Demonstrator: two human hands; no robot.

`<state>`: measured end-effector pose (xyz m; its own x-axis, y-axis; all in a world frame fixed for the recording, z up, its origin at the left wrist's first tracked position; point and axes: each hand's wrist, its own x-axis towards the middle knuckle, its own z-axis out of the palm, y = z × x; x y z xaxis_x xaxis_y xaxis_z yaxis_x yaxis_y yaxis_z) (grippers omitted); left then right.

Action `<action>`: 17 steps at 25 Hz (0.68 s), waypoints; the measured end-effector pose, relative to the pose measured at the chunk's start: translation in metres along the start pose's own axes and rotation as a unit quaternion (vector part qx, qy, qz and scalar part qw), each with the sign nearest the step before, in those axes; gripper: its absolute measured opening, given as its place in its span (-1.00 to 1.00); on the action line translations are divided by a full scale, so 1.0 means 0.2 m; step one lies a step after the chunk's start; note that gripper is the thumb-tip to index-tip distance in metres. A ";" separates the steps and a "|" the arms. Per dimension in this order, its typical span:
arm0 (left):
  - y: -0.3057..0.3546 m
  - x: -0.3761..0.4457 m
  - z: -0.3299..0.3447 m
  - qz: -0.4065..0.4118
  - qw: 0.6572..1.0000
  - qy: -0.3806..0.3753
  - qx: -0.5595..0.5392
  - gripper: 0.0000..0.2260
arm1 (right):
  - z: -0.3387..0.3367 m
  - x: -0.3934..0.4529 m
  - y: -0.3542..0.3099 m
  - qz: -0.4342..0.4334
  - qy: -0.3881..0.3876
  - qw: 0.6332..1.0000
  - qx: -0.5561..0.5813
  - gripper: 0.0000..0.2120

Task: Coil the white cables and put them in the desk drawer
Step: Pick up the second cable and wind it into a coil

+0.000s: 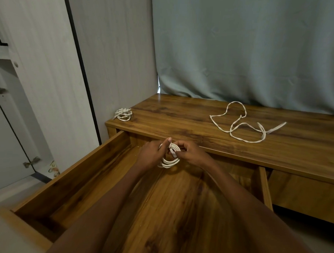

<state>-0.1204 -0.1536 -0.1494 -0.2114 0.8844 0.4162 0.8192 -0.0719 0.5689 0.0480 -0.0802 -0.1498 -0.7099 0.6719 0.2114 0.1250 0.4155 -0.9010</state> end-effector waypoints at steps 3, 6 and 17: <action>0.01 0.00 0.00 -0.025 0.993 -0.045 -0.103 -0.48 | 0.01 -0.01 0.01 -0.017 0.029 0.995 -0.097 -0.84; -0.03 0.00 -0.03 -0.055 0.976 -0.085 -0.194 -0.46 | 0.02 -0.03 0.00 -0.078 0.063 0.970 -0.222 -0.80; -0.02 0.01 -0.05 -0.080 0.963 -0.140 -0.215 -0.44 | 0.03 -0.04 0.03 -0.177 0.145 0.922 -0.311 -0.66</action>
<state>-0.1288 -0.1570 -0.1436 -0.1144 0.9854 0.1260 0.4792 -0.0564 0.8759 0.0495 -0.0865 -0.1594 -0.5788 0.5241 0.6248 0.3577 0.8517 -0.3830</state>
